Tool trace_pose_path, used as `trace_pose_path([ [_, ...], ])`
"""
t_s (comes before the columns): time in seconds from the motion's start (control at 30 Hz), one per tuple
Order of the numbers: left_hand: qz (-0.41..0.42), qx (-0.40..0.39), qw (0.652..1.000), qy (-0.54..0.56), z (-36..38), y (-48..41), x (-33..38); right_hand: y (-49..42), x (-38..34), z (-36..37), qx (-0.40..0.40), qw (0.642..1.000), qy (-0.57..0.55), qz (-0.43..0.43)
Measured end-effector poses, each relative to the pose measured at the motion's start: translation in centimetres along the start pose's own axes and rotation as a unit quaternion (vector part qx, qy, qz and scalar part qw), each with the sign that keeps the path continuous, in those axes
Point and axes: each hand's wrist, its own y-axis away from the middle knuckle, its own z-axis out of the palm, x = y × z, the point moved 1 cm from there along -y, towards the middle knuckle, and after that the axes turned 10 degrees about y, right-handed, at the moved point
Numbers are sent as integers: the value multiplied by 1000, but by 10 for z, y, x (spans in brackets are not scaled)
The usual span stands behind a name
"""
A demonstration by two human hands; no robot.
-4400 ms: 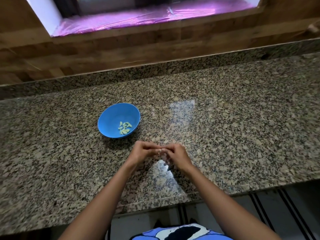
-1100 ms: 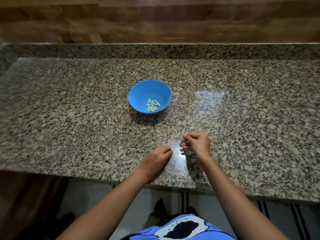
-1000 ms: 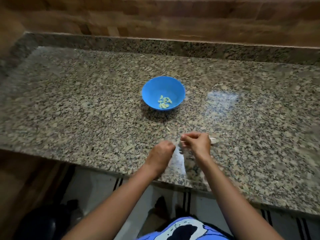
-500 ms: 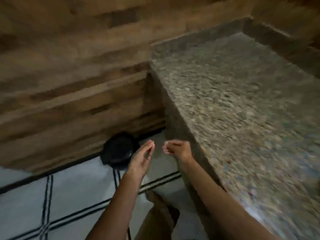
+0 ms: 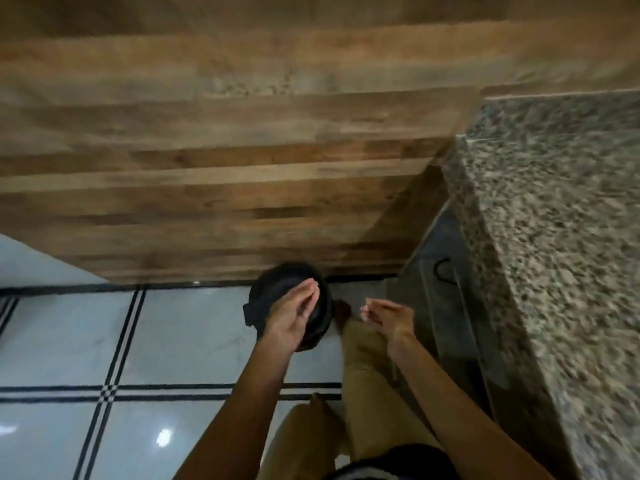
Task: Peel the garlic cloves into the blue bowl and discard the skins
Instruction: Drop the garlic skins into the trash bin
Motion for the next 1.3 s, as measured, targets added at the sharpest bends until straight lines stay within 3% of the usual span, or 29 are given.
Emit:
trace_pose_path([
  [0.17,-17,4,1000,0,-9,-46,3,-45,-3,23,-6,999,-19,44],
  [0.37,-93,23,984,149,-15,-98,-24,-101,-1,47,6,996,37,84],
  [0.47,-84,58,983,152,-26,-141,-51,-154,13,65,-7,995,49,91],
  [0.57,46,136,990,1,-56,-196,-69,-213,39,93,-37,988,76,129],
  [0.63,191,181,955,-133,-78,-221,-68,-250,64,114,-83,979,71,172],
  [0.7,276,167,907,-270,-100,-246,-71,-280,83,137,-123,966,69,216],
  [0.8,208,65,839,-498,-143,-291,-88,-309,101,164,-176,945,53,271],
  [0.83,171,84,807,-559,-162,-307,-94,-314,104,169,-189,940,60,279],
  [0.87,160,122,800,-566,-170,-315,-94,-319,106,171,-195,937,66,282],
  [0.9,175,135,810,-543,-175,-322,-95,-323,107,172,-196,937,70,281],
  [0.97,200,80,833,-509,-171,-326,-98,-331,109,172,-189,938,72,282],
  [1.03,149,56,839,-521,-176,-330,-101,-331,108,172,-181,942,82,271],
  [1.1,92,112,825,-546,-187,-333,-93,-325,103,168,-183,948,111,236],
  [1.17,72,160,843,-508,-183,-320,-74,-307,89,161,-182,957,142,176],
  [1.23,101,135,869,-465,-158,-293,-45,-278,70,152,-146,961,212,102],
  [1.3,154,76,857,-486,-116,-253,-18,-233,43,140,-98,963,248,42],
])
